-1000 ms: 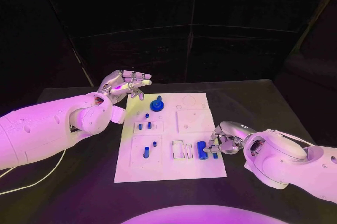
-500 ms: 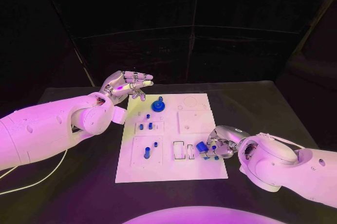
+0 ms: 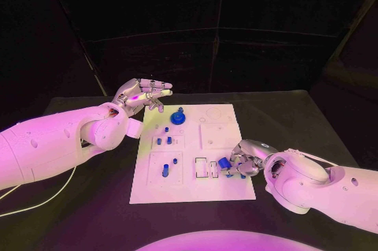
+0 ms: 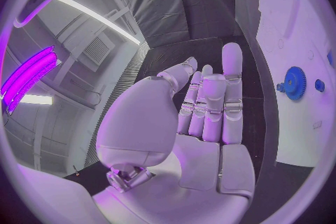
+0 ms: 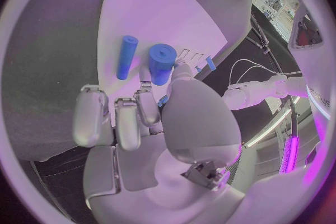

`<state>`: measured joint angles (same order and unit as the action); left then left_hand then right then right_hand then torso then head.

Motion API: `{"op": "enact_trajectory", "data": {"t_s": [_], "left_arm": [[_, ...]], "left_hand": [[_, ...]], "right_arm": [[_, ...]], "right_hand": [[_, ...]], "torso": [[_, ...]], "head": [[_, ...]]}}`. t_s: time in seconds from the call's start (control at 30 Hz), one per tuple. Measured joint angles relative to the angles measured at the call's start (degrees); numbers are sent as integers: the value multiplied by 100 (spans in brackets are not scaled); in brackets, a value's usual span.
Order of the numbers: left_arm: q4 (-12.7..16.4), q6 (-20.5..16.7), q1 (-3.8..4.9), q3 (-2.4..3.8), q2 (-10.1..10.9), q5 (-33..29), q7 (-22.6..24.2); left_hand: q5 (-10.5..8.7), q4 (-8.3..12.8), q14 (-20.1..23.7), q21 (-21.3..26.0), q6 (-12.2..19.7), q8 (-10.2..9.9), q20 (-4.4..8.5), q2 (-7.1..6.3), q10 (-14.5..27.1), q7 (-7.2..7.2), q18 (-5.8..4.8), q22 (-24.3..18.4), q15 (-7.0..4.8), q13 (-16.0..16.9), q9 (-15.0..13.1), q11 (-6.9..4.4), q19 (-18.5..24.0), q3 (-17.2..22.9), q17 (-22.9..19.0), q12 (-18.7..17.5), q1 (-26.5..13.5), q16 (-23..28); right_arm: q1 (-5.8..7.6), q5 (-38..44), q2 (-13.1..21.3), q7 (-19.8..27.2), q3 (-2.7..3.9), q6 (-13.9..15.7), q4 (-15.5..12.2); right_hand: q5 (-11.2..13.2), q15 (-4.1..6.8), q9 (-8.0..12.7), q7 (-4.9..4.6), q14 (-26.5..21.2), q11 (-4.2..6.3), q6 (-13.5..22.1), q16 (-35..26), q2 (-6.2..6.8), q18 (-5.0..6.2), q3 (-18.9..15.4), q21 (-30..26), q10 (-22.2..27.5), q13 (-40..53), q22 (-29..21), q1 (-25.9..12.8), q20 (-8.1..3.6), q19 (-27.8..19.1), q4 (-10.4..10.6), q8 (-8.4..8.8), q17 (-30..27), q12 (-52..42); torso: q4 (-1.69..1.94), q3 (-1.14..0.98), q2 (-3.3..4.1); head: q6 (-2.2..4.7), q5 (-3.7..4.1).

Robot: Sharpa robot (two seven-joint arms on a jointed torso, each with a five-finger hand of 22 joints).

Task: Assemble the parts on the task board

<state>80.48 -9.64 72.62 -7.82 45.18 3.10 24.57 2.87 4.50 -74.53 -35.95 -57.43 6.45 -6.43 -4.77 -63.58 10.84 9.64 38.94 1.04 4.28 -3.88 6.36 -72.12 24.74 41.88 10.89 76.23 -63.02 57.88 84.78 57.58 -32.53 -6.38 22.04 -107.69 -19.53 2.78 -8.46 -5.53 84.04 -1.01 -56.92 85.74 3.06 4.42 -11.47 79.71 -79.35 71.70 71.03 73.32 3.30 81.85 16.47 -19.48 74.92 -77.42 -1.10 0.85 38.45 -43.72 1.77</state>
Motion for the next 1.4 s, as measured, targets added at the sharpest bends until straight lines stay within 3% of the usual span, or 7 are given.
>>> {"op": "enact_trajectory", "data": {"t_s": [0.2, 0.5, 0.7, 0.9, 1.1, 1.2, 1.4], "left_arm": [[1, 4, 0, 0, 6, 0, 0], [-1, 14, 0, -1, 10, 0, -1], [-8, 19, 0, -1, 13, 0, -1], [-11, 26, -1, -2, 10, 0, -1], [-11, 33, -1, -2, 8, 0, -2], [-11, 37, -1, -2, 8, 0, -3], [-11, 43, -1, -3, 8, 0, -3]], "left_hand": [[0, 0, 0, 0, 0, 0, 0, 0, 0, 0, 0, 0, 0, 0, 0, 0, 0, 0, 0, 21, 0, 0], [0, 16, 0, 0, 0, 0, 0, 0, 21, 0, 0, 0, 0, 0, 0, 21, 0, -16, 1, 23, 0, 0], [0, 16, 0, 0, 0, 0, 0, 0, 21, 0, 0, 1, 0, 0, 0, 21, 0, -16, 1, 22, 0, 0], [0, 16, 0, 0, 0, 0, 0, 0, 21, 0, 0, 1, 0, 0, 0, 21, 0, -16, 1, 22, 0, 0], [0, 16, 0, 0, 0, 0, 0, 0, 21, 0, 0, 1, 0, 0, 0, 21, 0, -16, 1, 22, 0, 0], [0, 16, 0, 0, 0, 0, 0, 0, 21, 0, 0, 1, 0, 0, 0, 21, 0, -16, 1, 22, 0, 0], [0, 16, 0, 0, 0, 0, 0, 0, 20, 0, 0, 1, 0, 0, 0, 21, 0, -16, 1, 22, 0, 0]], "right_arm": [[-61, -8, 66, 0, -45, 307, -116], [-77, -133, 139, 146, -48, 1034, -298], [-75, -240, 89, 250, -48, 1294, -323], [-75, -336, -64, 293, -48, 1331, -300], [-76, -410, -255, 296, -48, 1265, -231], [-76, -433, -320, 279, -48, 1190, -202], [-76, -479, -439, 226, -48, 1005, -131]], "right_hand": [[-277, 43, -48, 69, 1, 71, -169, 61, -184, 1, 0, 66, -194, 277, 120, 109, -54, 52, 0, -111, -1, -176], [-465, 73, -128, 105, -10, 111, -246, 83, -235, 1, -1, 122, -276, 324, 209, 164, -84, 82, 0, -154, -1, -251], [-482, 72, -143, 106, -10, 111, -246, 83, -250, 1, -2, 122, -276, 324, 209, 179, -84, 82, 1, -152, -1, -251], [-498, 72, -142, 106, -10, 107, -246, 83, -251, 1, -20, 122, -279, 324, 221, 178, -104, 102, 19, -147, -1, -249], [-497, 92, -171, 106, 10, 132, -284, 83, -407, 1, -121, 122, -338, 324, 230, 16, -104, 102, 25, -146, -2, -270], [-441, 113, -224, 179, -11, 150, -356, 125, -412, 1, -167, 167, -380, 324, 287, -111, -124, 122, 24, -145, -2, -312], [-329, 134, -267, 213, 10, 173, -427, 129, -461, 0, -241, 189, -420, 323, 327, -203, -145, 142, 18, -182, -2, -312]], "torso": [[-8, -5, -1], [-5, -3, -7], [-2, 1, -8], [2, 4, -8], [6, 5, -2], [11, 7, -1], [9, 7, 1]], "head": [[-8, -27], [-14, -36], [1, -47], [14, -73], [15, -92], [13, -105], [9, -127]]}}
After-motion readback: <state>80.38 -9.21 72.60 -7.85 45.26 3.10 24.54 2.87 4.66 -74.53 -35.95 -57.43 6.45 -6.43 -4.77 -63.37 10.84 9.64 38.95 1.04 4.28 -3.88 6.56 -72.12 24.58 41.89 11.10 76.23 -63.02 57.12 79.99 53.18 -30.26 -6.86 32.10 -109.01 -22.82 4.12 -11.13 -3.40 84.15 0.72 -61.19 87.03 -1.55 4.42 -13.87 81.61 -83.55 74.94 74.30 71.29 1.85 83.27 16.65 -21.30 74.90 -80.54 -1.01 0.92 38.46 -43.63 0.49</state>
